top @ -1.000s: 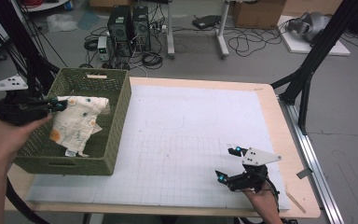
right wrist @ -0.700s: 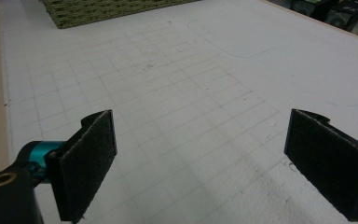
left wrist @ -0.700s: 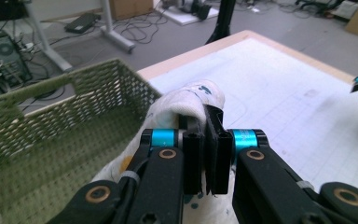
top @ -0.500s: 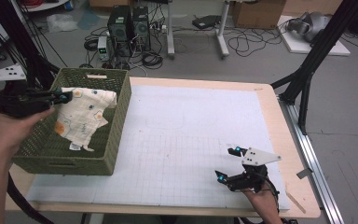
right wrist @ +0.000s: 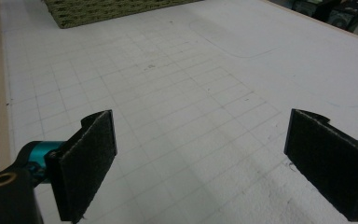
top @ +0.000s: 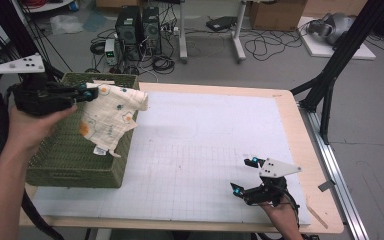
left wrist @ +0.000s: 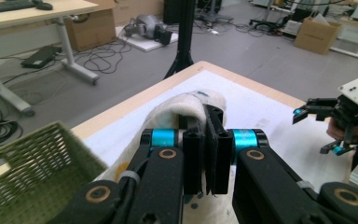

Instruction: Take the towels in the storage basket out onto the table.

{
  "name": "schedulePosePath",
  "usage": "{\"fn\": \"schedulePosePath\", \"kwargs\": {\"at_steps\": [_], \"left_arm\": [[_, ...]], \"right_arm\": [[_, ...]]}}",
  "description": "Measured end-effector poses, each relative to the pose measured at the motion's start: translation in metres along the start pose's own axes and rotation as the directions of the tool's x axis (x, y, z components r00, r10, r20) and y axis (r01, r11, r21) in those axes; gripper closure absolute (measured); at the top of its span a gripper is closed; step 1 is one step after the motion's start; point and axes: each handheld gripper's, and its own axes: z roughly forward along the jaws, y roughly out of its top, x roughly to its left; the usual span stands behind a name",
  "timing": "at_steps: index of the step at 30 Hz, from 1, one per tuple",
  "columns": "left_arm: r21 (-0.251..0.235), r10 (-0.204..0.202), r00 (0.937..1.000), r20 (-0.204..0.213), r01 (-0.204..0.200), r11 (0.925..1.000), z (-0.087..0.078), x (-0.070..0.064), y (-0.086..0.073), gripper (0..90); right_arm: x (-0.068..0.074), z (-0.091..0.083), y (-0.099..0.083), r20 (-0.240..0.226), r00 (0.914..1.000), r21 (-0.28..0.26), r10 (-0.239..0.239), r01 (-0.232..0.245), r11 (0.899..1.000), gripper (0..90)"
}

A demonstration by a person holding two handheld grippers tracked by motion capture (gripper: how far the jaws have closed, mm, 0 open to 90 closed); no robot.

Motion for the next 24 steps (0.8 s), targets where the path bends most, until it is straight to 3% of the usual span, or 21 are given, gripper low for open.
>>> {"fn": "schedulePosePath", "kwargs": {"at_steps": [8, 14, 24], "left_arm": [[-0.007, 0.001, 0.9971, 0.076, 0.0, 1.0, 0.033, -0.015, 0.004, 86.5], [-0.004, 0.005, 0.9906, 0.136, -0.004, 1.0, 0.059, -0.026, 0.006, 86.5], [0.029, 0.008, 0.9811, 0.193, -0.014, 0.9995, 0.101, -0.045, 0.002, 86.5]], "right_arm": [[0.0, 0.0, 0.0, -0.003, 1.0, -0.001, -0.004, 0.004, 1.0, 8.4], [0.0, 0.0, 0.0, -0.003, 1.0, -0.007, -0.002, 0.002, 1.0, 8.4], [0.001, -0.001, 0.001, -0.006, 1.0, -0.011, -0.001, 0.001, 1.0, 8.4]]}}
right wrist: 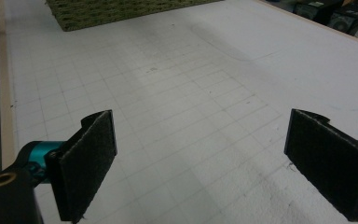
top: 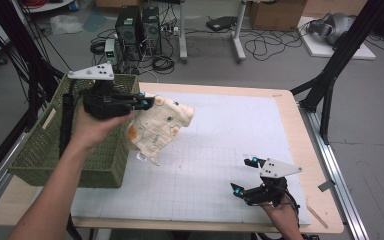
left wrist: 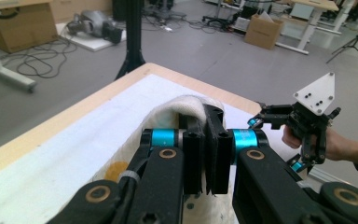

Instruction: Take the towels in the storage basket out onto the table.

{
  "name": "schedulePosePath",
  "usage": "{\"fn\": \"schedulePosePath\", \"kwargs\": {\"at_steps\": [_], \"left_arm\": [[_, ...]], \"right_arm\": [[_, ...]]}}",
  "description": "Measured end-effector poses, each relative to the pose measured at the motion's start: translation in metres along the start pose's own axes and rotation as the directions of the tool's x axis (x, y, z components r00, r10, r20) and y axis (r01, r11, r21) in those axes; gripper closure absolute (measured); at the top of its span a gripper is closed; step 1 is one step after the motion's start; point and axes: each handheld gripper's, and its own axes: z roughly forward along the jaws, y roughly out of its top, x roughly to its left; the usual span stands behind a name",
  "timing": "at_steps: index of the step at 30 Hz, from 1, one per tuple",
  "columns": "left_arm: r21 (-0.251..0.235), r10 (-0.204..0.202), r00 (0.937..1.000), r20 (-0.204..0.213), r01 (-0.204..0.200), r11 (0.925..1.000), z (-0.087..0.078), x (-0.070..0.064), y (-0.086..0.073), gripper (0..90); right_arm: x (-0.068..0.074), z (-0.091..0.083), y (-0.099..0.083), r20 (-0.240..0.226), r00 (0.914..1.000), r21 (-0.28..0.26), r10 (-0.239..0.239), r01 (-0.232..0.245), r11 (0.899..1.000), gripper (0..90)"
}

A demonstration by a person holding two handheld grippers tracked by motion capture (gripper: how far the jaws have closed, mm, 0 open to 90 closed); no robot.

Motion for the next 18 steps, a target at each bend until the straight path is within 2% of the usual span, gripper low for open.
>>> {"fn": "schedulePosePath", "kwargs": {"at_steps": [6, 11, 14, 18], "left_arm": [[0.035, -0.003, 0.9997, 0.026, 0.002, 0.9994, 0.031, -0.004, -0.008, 86.4], [0.068, -0.047, 0.998, 0.041, 0.045, 0.9967, 0.064, -0.004, -0.028, 86.2], [0.108, -0.07, 0.9967, 0.041, 0.065, 0.992, 0.085, -0.003, -0.041, 86.0], [0.132, -0.101, 0.9938, 0.046, 0.094, 0.9867, 0.11, -0.002, -0.056, 86.0]], "right_arm": [[0.001, 0.0, 0.0, -0.003, 1.0, -0.001, -0.007, 0.007, 1.0, 8.4], [0.001, 0.001, 0.001, -0.01, 0.9998, 0.0, -0.017, 0.017, 1.0, 8.4], [0.003, 0.002, 0.002, -0.015, 0.9995, 0.005, -0.027, 0.027, 1.0, 8.4], [0.004, 0.004, 0.003, -0.018, 0.9994, 0.012, -0.031, 0.031, 0.999, 8.4]]}}
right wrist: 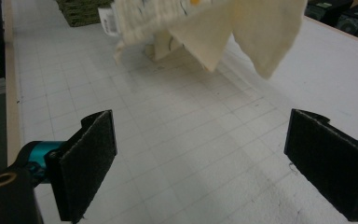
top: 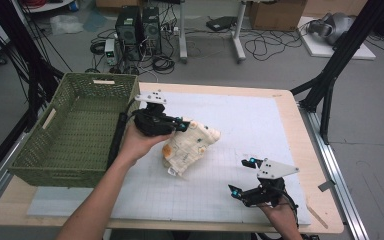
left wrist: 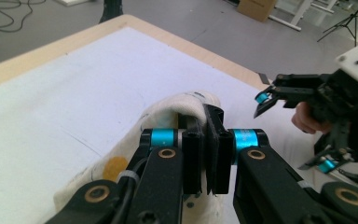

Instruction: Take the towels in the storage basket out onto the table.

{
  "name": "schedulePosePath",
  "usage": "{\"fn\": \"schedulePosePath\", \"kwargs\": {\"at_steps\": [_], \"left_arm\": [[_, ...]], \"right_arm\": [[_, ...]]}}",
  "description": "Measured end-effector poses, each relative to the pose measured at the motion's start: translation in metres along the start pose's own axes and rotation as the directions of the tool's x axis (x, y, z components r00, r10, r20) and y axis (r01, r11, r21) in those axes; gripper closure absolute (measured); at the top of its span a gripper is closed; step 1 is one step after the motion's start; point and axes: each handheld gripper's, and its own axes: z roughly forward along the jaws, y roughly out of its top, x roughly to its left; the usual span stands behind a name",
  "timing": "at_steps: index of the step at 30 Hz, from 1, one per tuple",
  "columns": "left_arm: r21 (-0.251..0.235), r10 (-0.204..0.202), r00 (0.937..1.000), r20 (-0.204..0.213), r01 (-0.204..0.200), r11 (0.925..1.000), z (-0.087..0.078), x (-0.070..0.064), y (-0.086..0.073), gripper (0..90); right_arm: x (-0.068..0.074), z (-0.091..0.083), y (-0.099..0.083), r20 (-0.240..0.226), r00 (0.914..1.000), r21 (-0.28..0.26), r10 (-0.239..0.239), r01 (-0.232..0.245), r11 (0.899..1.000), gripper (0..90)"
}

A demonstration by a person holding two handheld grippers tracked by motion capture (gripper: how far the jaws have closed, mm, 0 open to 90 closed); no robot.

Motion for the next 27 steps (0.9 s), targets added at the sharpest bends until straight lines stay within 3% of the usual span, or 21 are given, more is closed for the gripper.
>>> {"fn": "schedulePosePath", "kwargs": {"at_steps": [9, 15, 20, 27], "left_arm": [[0.04, -0.042, 0.9991, -0.004, 0.042, 0.9983, 0.05, 0.006, -0.012, 83.8], [0.078, -0.06, 0.998, -0.017, 0.062, 0.9951, 0.07, 0.011, -0.02, 81.7], [0.091, -0.07, 0.9971, -0.031, 0.073, 0.9932, 0.073, 0.015, -0.022, 77.4], [0.081, -0.047, 0.9976, -0.05, 0.051, 0.9954, 0.06, 0.013, -0.019, 60.2]], "right_arm": [[-0.001, 0.001, 0.0, -0.003, 1.0, -0.002, 0.006, -0.006, 1.0, 8.4], [-0.001, 0.003, 0.0, -0.007, 0.9999, 0.004, 0.011, -0.011, 1.0, 8.4], [0.0, 0.006, 0.0, -0.018, 0.9998, 0.008, 0.012, -0.012, 1.0, 8.5], [-0.001, 0.009, 0.0, -0.017, 0.9996, 0.014, 0.025, -0.024, 1.0, 8.5]]}}
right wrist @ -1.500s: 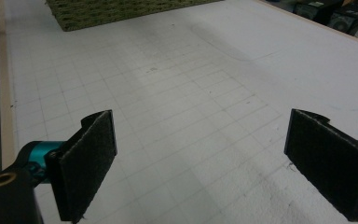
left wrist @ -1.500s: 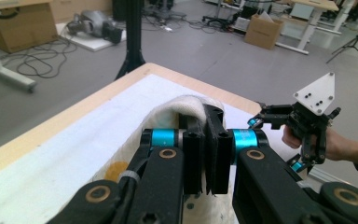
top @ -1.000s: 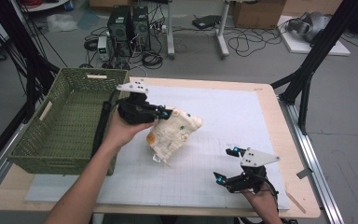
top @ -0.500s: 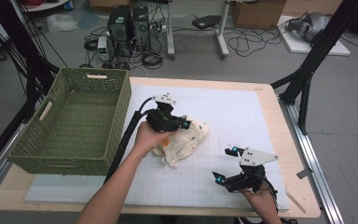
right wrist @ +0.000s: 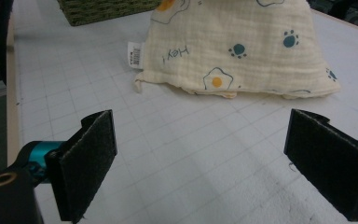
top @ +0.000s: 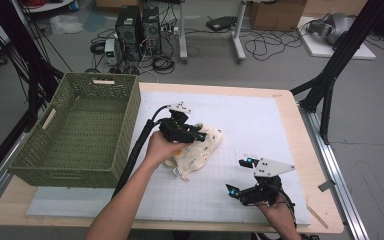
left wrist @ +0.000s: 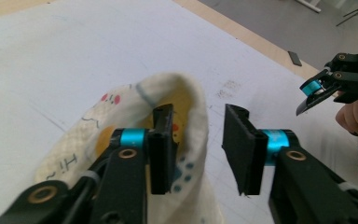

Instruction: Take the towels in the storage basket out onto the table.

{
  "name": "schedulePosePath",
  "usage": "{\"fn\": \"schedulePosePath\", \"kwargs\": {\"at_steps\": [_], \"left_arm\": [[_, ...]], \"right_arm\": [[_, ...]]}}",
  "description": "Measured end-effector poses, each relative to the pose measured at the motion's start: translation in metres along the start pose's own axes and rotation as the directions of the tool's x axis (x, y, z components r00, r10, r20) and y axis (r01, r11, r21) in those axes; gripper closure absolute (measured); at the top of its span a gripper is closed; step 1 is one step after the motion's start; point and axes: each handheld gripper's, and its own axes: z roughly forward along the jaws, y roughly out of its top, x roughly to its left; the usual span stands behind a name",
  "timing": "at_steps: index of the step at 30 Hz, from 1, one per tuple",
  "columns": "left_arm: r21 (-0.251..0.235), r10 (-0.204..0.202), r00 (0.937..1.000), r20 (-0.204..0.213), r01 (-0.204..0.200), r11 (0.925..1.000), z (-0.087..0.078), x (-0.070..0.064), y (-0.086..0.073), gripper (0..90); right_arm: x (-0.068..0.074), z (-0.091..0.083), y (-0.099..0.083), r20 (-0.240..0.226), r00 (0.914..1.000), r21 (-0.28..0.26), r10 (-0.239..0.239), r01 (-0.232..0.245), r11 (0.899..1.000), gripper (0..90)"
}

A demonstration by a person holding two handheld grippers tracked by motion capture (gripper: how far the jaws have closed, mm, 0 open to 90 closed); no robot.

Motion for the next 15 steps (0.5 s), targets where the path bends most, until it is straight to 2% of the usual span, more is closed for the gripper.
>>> {"fn": "schedulePosePath", "kwargs": {"at_steps": [6, 12, 15], "left_arm": [[-0.03, -0.004, 0.9999, -0.016, 0.004, 0.9996, -0.014, 0.0, -0.006, 54.9], [-0.049, 0.034, 0.9991, -0.025, -0.036, 0.9982, -0.024, -0.01, -0.01, 53.6], [-0.067, 0.036, 0.999, -0.025, -0.037, 0.9971, -0.028, -0.014, -0.013, 53.6]], "right_arm": [[0.002, 0.006, 0.003, -0.008, 1.0, 0.006, 0.002, -0.002, 1.0, 8.6], [0.003, 0.012, 0.008, -0.018, 0.9997, 0.006, 0.015, -0.015, 1.0, 9.7], [0.002, 0.015, 0.009, -0.022, 0.9995, 0.002, 0.023, -0.023, 1.0, 11.7]]}}
